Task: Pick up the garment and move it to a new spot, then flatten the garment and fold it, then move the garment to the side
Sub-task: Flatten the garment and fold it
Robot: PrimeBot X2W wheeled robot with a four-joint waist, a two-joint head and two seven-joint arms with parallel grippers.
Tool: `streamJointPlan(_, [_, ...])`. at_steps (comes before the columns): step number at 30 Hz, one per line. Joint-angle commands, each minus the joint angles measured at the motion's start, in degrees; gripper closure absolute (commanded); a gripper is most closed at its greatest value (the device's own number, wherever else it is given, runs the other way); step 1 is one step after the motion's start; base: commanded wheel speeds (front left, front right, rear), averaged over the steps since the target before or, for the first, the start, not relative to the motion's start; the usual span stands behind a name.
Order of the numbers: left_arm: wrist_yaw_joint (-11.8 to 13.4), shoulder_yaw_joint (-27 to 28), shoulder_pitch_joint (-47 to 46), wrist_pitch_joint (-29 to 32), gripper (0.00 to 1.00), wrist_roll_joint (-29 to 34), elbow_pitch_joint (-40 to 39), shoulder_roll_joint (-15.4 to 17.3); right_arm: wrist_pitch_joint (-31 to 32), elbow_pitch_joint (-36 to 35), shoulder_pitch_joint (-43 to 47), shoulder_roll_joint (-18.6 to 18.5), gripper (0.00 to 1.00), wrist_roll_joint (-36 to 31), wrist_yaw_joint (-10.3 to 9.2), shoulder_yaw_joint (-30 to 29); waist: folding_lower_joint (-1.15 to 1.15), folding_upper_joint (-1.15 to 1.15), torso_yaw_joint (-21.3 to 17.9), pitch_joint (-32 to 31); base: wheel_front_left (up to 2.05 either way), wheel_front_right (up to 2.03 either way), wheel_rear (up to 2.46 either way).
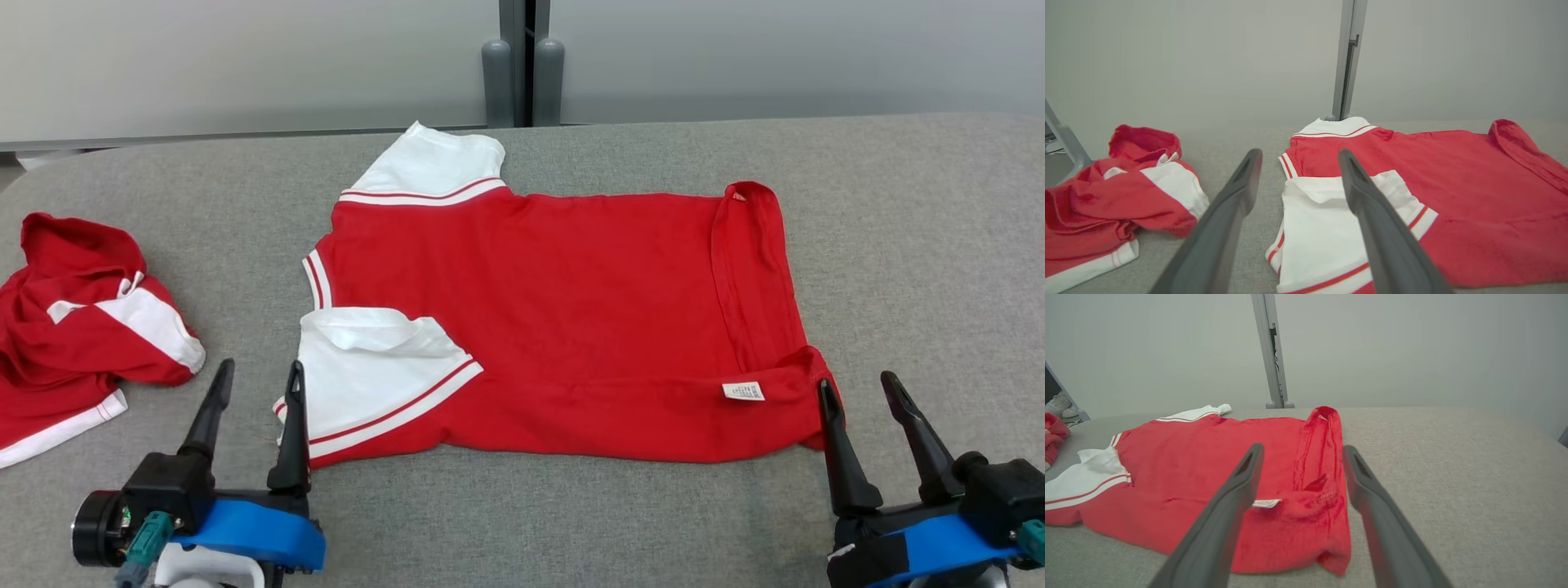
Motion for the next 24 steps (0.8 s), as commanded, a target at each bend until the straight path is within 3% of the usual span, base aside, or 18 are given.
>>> streamJointPlan(1, [-0.7,-0.42,-0.72,0.85,0.0,-0.68,1.13,-0.04,0.34,0.81,0.1,0.03,0.0,-0.02,0.0,-0.31,0.0,0.0,-0.09,0.2,0.0,0.0,0.0])
streamJointPlan(10, [-3.3,-0.54,-1.54,4.34,0.0,-5.73,12.91,-1.41,0.77,11.32,-2.03,-0.17,0.0,0.93,0.0,-2.15,0.0,0.0,-0.86,2.19,0.0,0.0,0.0])
streamJointPlan(21, [-7.63,-1.51,-5.6,10.33,0.0,-13.32,23.36,-2.81,3.27,24.41,-9.16,-0.77,0.0,4.55,0.0,0.53,0.0,0.0,-0.58,2.86,0.0,0.0,0.0])
streamJointPlan(22, [-8.06,-2.19,-5.95,11.25,0.06,-14.06,23.84,-2.79,3.92,25.38,-9.65,-0.89,0.09,4.95,0.0,0.81,0.0,0.0,-0.52,2.82,0.0,0.0,0.0])
streamJointPlan(23, [-8.37,-2.85,-6.06,11.9,0.58,-14.98,24.28,-2.9,4.18,26.08,-10.06,-1.13,0.51,5.23,0.0,1.13,0.0,0.0,-0.46,2.74,0.0,0.0,0.0])
streamJointPlan(24, [-8.66,-3.62,-6.29,11.73,1.0,-14.95,24.41,-2.45,4.39,26.76,-10.49,-1.21,0.77,5.88,0.0,1.47,0.0,0.0,-0.42,2.58,0.0,0.0,0.0])
